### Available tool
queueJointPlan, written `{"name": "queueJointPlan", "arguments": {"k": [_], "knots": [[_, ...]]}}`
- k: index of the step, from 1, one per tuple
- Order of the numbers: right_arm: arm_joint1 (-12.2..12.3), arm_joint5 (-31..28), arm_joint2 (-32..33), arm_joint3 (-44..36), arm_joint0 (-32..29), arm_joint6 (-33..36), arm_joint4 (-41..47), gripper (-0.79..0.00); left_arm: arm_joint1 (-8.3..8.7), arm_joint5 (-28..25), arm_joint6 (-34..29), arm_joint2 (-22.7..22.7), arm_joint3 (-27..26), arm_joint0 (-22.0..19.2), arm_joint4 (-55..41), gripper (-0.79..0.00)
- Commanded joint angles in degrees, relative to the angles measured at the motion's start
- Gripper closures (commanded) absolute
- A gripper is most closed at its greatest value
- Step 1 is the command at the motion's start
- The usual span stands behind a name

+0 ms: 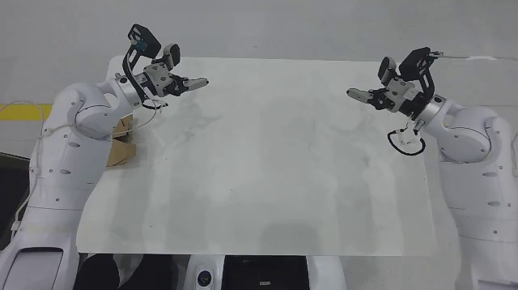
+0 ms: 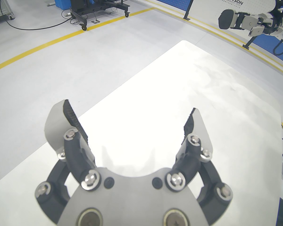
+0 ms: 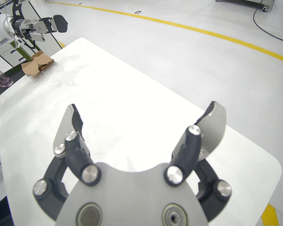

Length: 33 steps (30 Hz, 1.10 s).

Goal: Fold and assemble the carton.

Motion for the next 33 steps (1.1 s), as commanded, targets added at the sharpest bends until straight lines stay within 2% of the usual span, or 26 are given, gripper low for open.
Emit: {"name": "queueJointPlan", "arguments": {"k": [1, 7, 10, 19, 25, 29, 33], "knots": [[0.0, 0.0, 0.0, 0.0, 0.0, 0.0, 0.0, -0.785, 0.0, 0.0, 0.0, 0.0, 0.0, 0.0, 0.0, -0.784], [0.0, 0.0, 0.0, 0.0, 0.0, 0.0, 0.0, -0.785, -0.02, 0.2, 0.1, 0.0, 0.2, 0.2, -0.4, -0.785], [0.0, 0.0, 0.0, 0.0, 0.0, 0.0, 0.0, -0.785, 0.05, 0.7, -1.6, -0.5, 2.1, 0.2, -4.9, -0.785], [0.0, 0.0, 0.0, 0.0, 0.0, 0.0, 0.0, -0.785, 0.93, -0.7, -21.1, -2.1, 14.7, -6.8, -30.5, -0.785], [0.0, 0.0, 0.0, 0.0, 0.0, 0.0, 0.0, -0.785, 1.93, -0.9, -32.5, -3.9, 24.3, -12.6, -41.6, -0.785], [0.0, 0.0, 0.0, 0.0, 0.0, 0.0, 0.0, -0.785, 2.89, -0.8, -36.2, -5.4, 28.3, -14.8, -43.8, -0.785], [0.0, 0.0, 0.0, 0.0, 0.0, 0.0, 0.0, -0.785, 3.93, 0.2, -37.2, -6.1, 28.8, -14.5, -44.0, -0.785]]}}
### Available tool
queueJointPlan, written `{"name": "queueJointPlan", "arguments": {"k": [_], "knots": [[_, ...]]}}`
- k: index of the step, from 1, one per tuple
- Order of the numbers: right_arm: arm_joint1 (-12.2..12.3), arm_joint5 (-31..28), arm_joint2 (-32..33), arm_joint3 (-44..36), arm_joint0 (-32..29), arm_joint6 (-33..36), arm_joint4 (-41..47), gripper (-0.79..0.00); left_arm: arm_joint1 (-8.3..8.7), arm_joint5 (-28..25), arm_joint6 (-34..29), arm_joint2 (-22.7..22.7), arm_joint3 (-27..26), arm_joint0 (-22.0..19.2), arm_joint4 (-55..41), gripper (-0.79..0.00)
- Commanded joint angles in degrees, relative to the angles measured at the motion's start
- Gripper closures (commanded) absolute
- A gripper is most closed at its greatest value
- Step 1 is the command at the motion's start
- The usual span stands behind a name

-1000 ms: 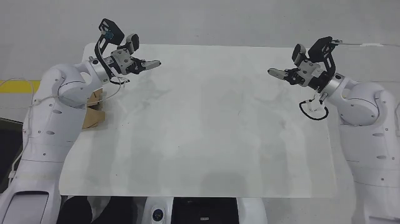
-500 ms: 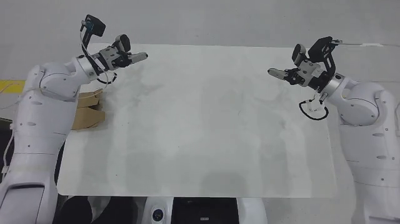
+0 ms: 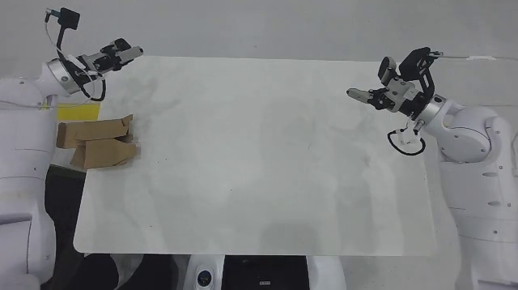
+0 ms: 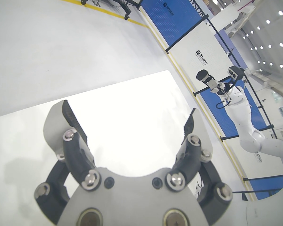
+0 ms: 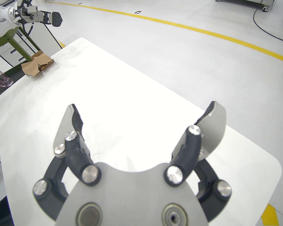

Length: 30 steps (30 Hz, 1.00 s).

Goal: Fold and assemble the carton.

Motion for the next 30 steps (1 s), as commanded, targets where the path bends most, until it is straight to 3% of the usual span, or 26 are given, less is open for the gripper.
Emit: {"name": "queueJointPlan", "arguments": {"k": [1, 9, 15, 30], "knots": [[0.0, 0.0, 0.0, 0.0, 0.0, 0.0, 0.0, -0.785, 0.54, 0.2, -0.2, -0.3, -0.1, 0.6, 0.2, -0.785], [0.0, 0.0, 0.0, 0.0, 0.0, 0.0, 0.0, -0.785, 2.15, 1.9, -1.9, -1.1, 0.5, 1.9, -1.2, -0.785], [0.0, 0.0, 0.0, 0.0, 0.0, 0.0, 0.0, -0.785, 3.02, 3.7, -3.7, -0.5, 2.7, 0.6, -2.0, -0.785], [0.0, 0.0, 0.0, 0.0, 0.0, 0.0, 0.0, -0.785, 4.3, 5.9, -2.9, 0.6, 22.1, -7.7, 0.0, -0.785]]}}
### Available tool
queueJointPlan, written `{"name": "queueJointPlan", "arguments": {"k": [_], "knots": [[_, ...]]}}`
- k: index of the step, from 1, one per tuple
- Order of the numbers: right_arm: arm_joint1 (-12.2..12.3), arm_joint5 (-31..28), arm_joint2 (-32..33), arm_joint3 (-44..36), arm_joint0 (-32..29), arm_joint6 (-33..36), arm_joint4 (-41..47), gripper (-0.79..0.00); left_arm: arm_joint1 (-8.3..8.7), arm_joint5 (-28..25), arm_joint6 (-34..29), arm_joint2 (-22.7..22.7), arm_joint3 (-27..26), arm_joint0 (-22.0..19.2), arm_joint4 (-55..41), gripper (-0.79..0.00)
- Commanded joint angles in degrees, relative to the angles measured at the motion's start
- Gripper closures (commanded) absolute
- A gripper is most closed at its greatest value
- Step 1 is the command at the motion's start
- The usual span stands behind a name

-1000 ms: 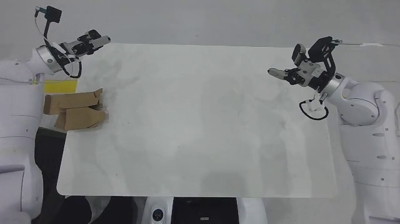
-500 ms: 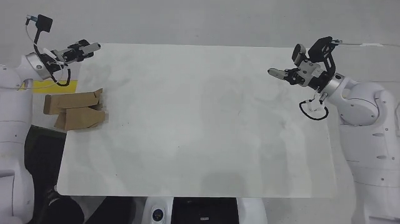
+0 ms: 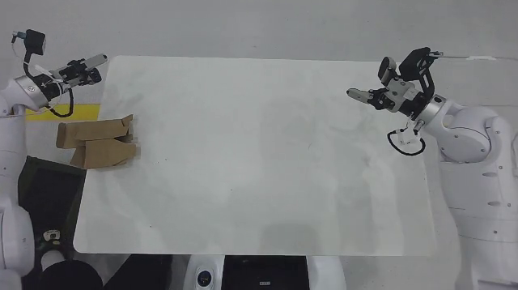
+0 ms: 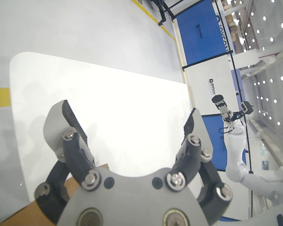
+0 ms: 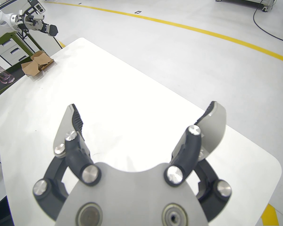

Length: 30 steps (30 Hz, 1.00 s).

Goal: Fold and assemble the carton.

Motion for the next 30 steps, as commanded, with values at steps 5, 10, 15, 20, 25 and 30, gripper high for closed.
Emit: {"name": "queueJointPlan", "arguments": {"k": [5, 10, 15, 20, 25, 30], "knots": [[0.0, 0.0, 0.0, 0.0, 0.0, 0.0, 0.0, -0.785, 1.43, -0.5, -0.6, -1.8, 6.5, -2.4, -1.3, -0.785], [0.0, 0.0, 0.0, 0.0, 0.0, 0.0, 0.0, -0.785, 2.72, 0.0, -3.2, -3.4, 8.7, -2.4, -4.0, -0.785], [0.0, 0.0, 0.0, 0.0, 0.0, 0.0, 0.0, -0.785, 4.19, 1.1, -4.4, -4.7, 8.4, 0.5, -7.2, -0.785], [0.0, 0.0, 0.0, 0.0, 0.0, 0.0, 0.0, -0.785, 6.14, 1.3, -4.6, -6.3, 7.2, 4.7, -10.1, -0.785], [0.0, 0.0, 0.0, 0.0, 0.0, 0.0, 0.0, -0.785, 8.15, 1.8, -4.9, -8.1, 8.9, 7.2, -11.1, -0.785], [0.0, 0.0, 0.0, 0.0, 0.0, 0.0, 0.0, -0.785, 9.58, 3.6, -0.8, -7.9, 10.1, 8.3, -6.6, -0.785]]}}
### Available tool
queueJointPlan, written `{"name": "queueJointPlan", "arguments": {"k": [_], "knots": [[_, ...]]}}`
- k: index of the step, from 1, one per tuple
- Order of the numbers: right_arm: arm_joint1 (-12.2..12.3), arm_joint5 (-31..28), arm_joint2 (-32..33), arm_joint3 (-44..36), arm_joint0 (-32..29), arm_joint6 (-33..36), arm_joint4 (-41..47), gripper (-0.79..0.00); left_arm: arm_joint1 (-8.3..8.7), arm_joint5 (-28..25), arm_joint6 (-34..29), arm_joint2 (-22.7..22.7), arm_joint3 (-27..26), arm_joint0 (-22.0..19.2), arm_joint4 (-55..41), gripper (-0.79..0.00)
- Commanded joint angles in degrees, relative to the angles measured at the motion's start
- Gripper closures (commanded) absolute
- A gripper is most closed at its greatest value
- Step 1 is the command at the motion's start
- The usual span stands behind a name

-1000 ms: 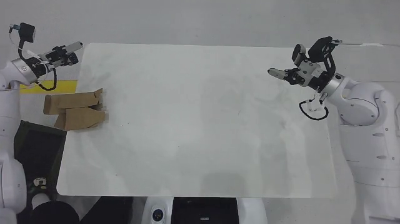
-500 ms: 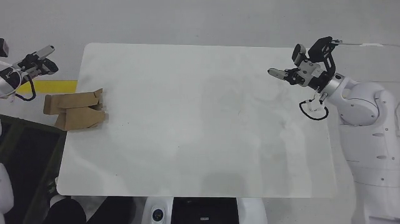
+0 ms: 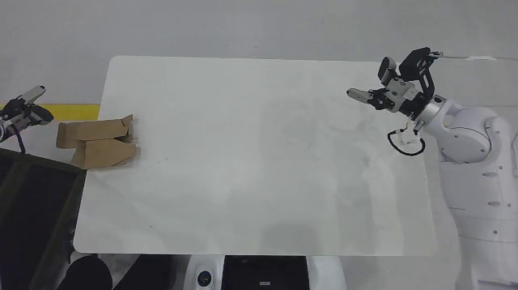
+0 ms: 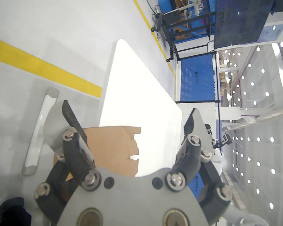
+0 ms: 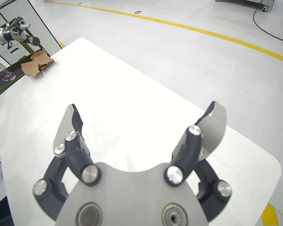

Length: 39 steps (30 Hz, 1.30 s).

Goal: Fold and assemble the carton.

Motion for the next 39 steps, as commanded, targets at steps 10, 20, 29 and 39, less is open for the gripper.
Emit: {"name": "queueJointPlan", "arguments": {"k": [10, 20, 29, 39], "knots": [[0.0, 0.0, 0.0, 0.0, 0.0, 0.0, 0.0, -0.785, 0.08, 4.1, 6.5, 2.8, 0.1, 3.1, 7.0, -0.785], [0.0, 0.0, 0.0, 0.0, 0.0, 0.0, 0.0, -0.785, -0.65, 5.9, 0.8, 3.3, 0.7, 5.1, 4.5, -0.665], [0.0, 0.0, 0.0, 0.0, 0.0, 0.0, 0.0, -0.785, -1.07, 6.6, -2.4, 3.3, 0.2, 5.8, 1.9, 0.0], [0.0, 0.0, 0.0, 0.0, 0.0, 0.0, 0.0, -0.785, -1.0, 4.6, -9.2, 0.8, -1.4, 5.2, -6.0, 0.0]]}}
